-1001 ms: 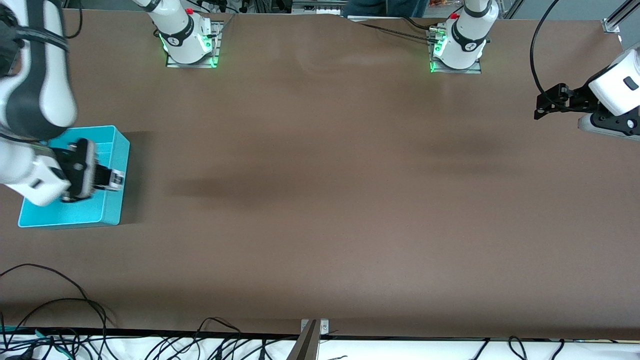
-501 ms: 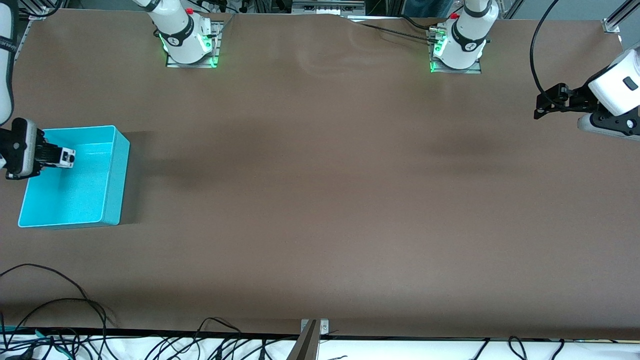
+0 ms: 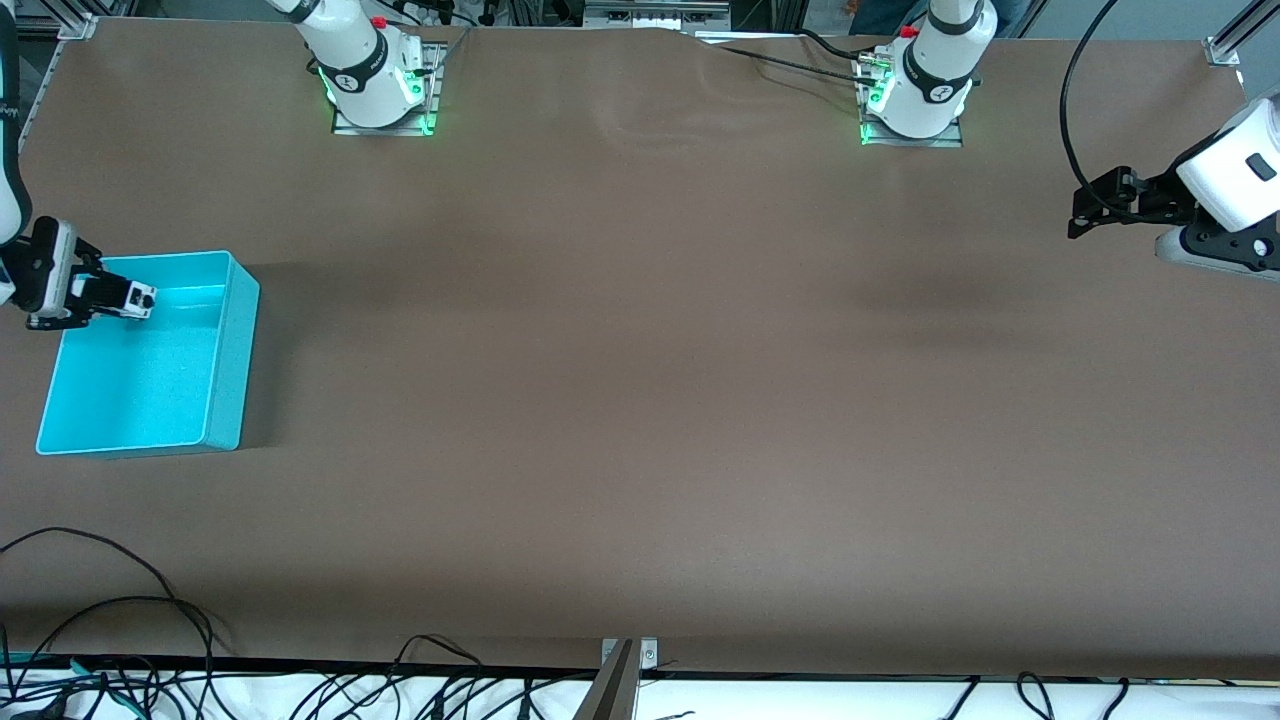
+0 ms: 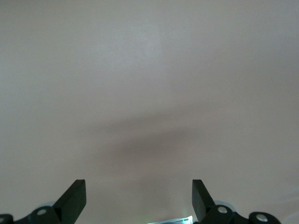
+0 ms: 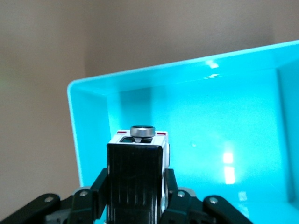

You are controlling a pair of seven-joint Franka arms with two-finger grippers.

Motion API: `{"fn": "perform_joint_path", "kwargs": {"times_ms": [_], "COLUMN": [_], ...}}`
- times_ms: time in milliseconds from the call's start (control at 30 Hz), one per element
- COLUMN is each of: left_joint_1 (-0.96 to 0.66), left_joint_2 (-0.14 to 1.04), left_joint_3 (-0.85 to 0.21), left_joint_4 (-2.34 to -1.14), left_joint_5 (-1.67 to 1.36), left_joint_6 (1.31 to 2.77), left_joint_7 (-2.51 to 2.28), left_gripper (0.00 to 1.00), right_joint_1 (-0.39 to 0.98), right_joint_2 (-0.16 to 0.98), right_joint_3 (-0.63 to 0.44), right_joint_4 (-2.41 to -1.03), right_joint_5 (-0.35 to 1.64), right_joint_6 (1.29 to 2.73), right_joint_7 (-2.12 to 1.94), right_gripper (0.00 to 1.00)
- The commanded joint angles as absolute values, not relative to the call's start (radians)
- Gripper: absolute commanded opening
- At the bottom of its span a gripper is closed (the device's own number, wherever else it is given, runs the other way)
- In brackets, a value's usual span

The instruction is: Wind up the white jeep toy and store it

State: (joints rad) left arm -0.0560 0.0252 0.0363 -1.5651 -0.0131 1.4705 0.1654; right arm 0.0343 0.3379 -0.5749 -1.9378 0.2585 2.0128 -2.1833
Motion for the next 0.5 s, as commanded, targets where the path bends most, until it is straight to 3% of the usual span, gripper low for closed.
{"fn": "perform_joint_path", "kwargs": {"times_ms": [0,467], "left_joint_1": [-0.058,-0.063], "left_joint_2": [0.032,0.031], "left_joint_3": [0.038,0.038], "left_joint_4": [-1.546,-1.546], "left_joint_5": [-0.035,-0.034], "left_joint_6": [1.47,1.47], "left_joint_7": [0.17,0.17], "left_gripper": [1.0,1.0], "right_joint_1": [0.026,0.025], "right_joint_2": [0.391,0.475], "right_joint_3": [-0.572,-0.568], "right_joint_4": [-1.945,-1.944], "right_joint_5": [0.362,0.465], "right_joint_6": [2.059,2.132], "right_joint_7": [-2.279,-2.341], "right_gripper": [0.14,0.15]}}
